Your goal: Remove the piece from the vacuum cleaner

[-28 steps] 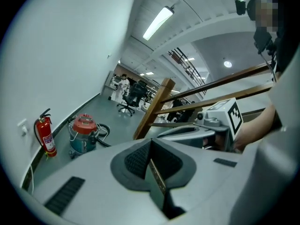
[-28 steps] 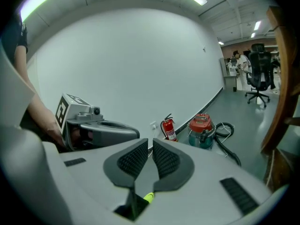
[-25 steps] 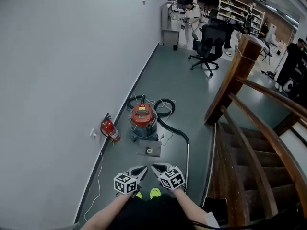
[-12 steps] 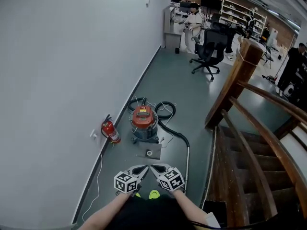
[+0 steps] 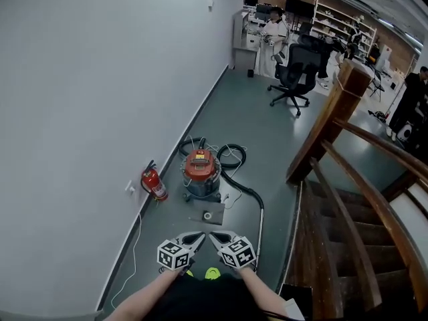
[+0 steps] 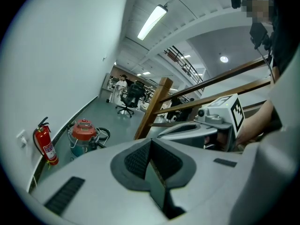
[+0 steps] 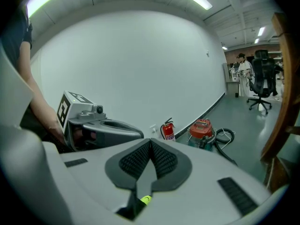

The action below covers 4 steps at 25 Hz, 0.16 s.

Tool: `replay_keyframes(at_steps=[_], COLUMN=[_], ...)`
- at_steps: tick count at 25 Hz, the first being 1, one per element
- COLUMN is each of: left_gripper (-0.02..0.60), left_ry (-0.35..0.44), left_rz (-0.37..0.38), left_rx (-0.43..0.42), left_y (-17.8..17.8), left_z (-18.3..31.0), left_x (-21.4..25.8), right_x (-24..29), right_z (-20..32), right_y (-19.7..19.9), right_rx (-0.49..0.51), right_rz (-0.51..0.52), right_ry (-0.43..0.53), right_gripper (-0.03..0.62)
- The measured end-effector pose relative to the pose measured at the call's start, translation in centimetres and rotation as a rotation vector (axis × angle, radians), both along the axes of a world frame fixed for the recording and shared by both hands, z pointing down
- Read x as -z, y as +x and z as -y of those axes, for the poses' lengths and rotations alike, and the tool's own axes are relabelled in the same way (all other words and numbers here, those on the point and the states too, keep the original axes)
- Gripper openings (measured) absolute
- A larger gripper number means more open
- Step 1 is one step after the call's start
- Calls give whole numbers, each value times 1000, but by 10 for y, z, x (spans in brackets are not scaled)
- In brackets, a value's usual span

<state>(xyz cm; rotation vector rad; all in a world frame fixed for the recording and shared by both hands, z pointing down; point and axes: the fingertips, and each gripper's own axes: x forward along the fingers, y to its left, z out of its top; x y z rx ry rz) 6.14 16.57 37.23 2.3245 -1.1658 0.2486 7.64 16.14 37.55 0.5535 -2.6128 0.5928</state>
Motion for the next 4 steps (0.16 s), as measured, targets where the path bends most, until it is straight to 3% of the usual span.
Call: replay_keyframes(at_steps=[4], left_gripper=[9], left_ry=[-8], left_rz=[7], left_rx=[-7], left_y=[4], left_z=[1], left_x=[-3], right_x=[-3], right_z=[2], right_y=[3], right_rx=[2], right_rz=[0], right_ry=[-10], right_gripper=[15])
